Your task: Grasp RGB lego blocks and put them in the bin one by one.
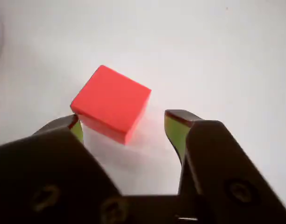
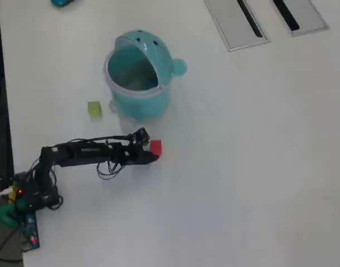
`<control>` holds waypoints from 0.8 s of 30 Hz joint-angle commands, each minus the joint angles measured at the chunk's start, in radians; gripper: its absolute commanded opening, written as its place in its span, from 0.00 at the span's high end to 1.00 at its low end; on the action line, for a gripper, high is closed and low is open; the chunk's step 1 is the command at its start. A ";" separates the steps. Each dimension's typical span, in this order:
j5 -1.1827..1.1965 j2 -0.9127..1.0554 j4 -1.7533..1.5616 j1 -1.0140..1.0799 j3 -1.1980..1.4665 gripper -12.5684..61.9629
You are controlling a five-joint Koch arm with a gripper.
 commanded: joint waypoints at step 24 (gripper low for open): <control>0.064 -0.201 0.035 0.000 -0.370 0.49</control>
